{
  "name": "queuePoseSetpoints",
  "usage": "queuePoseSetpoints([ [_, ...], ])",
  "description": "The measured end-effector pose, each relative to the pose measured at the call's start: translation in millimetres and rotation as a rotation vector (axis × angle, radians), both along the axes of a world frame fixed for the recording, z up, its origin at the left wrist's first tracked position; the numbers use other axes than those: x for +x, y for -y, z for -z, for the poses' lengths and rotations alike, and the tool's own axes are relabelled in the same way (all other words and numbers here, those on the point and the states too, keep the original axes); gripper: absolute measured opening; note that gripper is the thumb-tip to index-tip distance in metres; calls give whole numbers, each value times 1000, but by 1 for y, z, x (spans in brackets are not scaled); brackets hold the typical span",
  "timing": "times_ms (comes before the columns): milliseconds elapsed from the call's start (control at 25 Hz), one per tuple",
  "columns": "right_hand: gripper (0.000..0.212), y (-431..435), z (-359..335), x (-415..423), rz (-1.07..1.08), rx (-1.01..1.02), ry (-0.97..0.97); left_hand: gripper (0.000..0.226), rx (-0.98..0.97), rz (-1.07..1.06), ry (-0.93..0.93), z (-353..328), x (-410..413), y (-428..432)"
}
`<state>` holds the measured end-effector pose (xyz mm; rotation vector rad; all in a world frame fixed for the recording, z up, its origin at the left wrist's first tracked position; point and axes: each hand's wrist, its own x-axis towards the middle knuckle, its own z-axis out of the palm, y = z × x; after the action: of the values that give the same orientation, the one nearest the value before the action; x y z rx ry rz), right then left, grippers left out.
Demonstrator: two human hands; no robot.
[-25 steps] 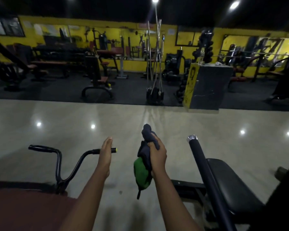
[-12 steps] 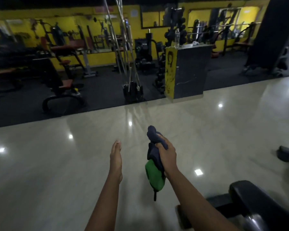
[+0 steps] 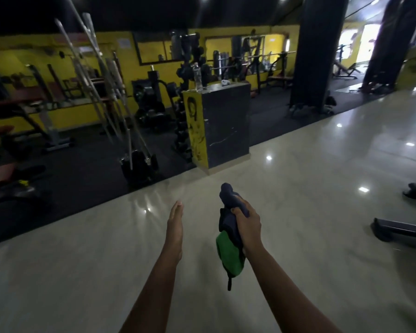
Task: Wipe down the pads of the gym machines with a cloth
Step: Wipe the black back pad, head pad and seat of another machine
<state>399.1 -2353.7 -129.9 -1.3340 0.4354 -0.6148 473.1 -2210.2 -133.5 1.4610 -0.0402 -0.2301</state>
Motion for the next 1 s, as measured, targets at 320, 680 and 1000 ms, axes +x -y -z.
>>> queuePoseSetpoints([
  [320,32,157,-9,203,240,-31,-33,52,-9,195,36,-16,229,172],
  [680,36,382,-28,409,500,-116,-16,51,-17,577,82,-31,466,425],
  [1000,37,612,-20,503,820,-36,-64,52,-43,832,59,-28,579,700],
])
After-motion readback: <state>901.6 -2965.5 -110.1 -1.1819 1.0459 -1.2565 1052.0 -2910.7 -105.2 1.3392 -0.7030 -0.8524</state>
